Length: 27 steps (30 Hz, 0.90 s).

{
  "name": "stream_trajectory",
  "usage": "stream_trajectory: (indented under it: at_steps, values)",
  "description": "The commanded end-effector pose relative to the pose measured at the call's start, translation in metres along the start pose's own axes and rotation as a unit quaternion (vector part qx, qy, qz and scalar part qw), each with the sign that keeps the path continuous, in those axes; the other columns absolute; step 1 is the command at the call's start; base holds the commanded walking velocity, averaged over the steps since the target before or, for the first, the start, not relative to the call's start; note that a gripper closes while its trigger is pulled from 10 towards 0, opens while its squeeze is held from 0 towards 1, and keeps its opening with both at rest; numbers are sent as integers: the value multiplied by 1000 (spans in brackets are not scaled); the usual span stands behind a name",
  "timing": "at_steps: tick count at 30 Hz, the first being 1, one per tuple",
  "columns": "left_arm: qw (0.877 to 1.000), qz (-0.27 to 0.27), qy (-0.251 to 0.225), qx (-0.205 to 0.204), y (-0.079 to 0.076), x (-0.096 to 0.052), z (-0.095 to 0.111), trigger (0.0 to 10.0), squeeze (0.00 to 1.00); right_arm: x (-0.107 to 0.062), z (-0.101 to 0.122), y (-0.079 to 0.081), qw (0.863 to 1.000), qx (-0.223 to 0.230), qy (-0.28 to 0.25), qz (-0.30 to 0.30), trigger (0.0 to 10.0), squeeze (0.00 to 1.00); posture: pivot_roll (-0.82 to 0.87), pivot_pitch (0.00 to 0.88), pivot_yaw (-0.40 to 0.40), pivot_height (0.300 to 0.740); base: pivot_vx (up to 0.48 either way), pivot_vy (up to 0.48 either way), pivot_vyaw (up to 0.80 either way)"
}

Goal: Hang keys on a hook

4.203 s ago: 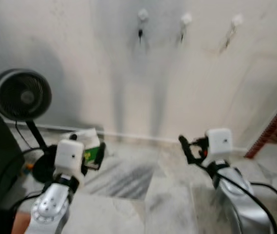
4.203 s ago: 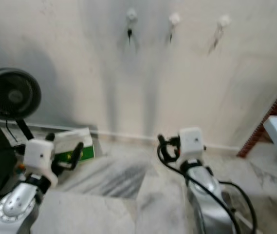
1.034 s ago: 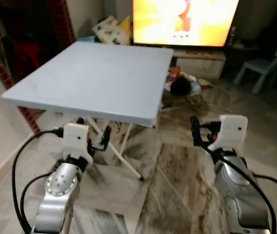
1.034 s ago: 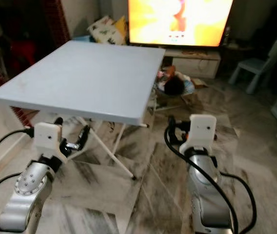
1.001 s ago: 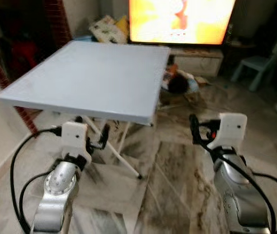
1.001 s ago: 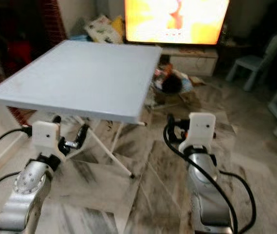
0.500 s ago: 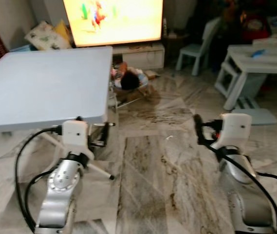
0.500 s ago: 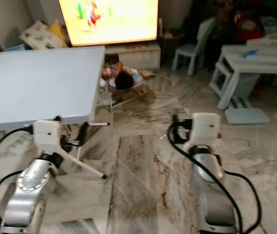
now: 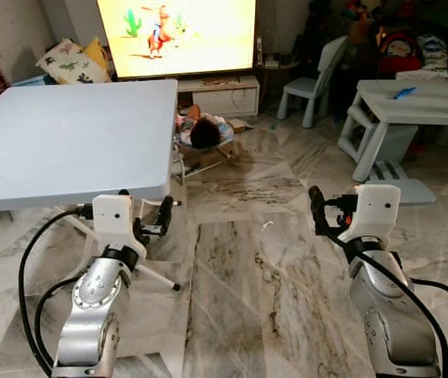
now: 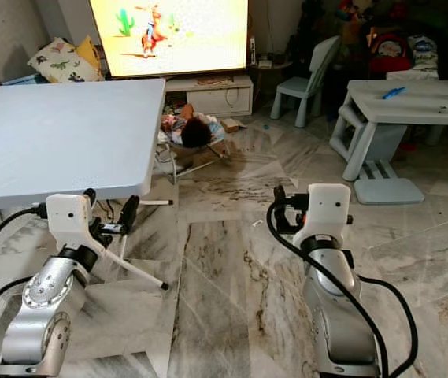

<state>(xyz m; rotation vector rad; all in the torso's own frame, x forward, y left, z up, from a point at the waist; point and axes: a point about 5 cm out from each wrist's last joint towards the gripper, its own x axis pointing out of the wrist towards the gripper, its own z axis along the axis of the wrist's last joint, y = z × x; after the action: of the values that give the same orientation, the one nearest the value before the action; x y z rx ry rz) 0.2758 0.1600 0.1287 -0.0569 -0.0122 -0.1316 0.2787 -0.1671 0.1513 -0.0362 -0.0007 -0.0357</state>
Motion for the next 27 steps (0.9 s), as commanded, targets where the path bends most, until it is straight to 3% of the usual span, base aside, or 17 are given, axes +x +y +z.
stream_trajectory:
  at_steps: [1,11,22,27]
  values:
    - [1000,-8,-7,2,-1,2,4,10000,0,1,2,-1,1000,-3,-2,0,10000,0,-29,0,41,740,416,0,0]
    - [1000,-14,-5,0,-3,1,3,10000,0,3,2,0,1000,0,1,0,10000,0,-27,0,42,740,438,0,-216]
    - [1000,-18,-3,-1,-3,1,2,10000,0,4,0,2,1000,-1,3,3,10000,0,-25,0,42,740,445,0,-749]
    - [1000,-18,-1,-1,-3,1,2,10000,0,4,-1,1,1000,-2,4,2,10000,0,-25,0,42,740,445,0,-342]
